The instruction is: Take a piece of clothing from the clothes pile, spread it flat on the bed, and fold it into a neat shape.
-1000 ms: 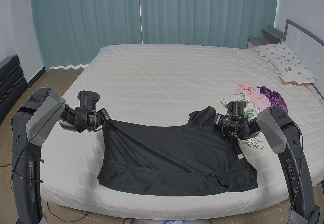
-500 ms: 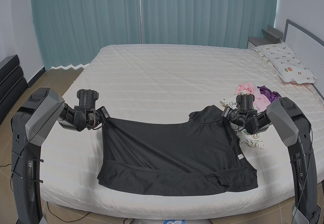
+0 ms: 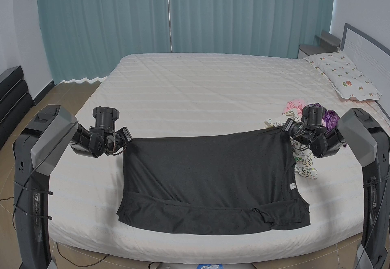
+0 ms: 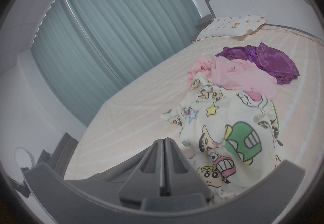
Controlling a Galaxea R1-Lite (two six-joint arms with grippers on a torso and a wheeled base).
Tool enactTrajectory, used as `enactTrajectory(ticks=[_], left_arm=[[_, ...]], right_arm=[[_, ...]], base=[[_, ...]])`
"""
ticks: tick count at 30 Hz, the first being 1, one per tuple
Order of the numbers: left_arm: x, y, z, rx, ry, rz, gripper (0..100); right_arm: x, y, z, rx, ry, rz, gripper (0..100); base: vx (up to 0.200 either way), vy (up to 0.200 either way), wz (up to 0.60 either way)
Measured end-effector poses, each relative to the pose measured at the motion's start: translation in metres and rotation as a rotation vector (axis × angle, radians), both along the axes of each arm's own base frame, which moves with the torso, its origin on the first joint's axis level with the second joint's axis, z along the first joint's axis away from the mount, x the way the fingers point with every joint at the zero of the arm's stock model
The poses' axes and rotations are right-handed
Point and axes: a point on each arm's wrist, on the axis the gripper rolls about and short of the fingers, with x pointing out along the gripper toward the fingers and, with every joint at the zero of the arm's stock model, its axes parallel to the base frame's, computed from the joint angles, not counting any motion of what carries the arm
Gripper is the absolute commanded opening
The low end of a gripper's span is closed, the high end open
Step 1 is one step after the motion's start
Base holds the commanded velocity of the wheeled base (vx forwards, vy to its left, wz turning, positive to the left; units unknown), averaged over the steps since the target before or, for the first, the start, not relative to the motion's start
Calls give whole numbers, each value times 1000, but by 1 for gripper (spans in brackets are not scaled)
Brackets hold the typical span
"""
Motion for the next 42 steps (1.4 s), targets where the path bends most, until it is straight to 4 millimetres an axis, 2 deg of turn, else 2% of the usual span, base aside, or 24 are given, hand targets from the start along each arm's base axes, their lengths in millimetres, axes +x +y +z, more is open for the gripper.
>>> enactTrajectory(ticks=[12, 19, 31, 42], left_arm=[[1, -3, 2, -2, -24, -7, 0], [-4, -2, 2, 0, -18, -5, 0], [-23, 0, 4, 6, 23, -11, 0], [-53, 4, -7, 42, 126, -38, 0]], right_arm=[[-12, -6, 2, 21, 15, 6, 0], [-25, -4, 5, 36, 17, 52, 0], [-64, -12, 11, 44, 41, 104, 0], [-111, -21, -1, 1, 163, 174, 0]], base=[[0, 0, 0], [0, 0, 0], [0, 0, 0], [0, 0, 0]])
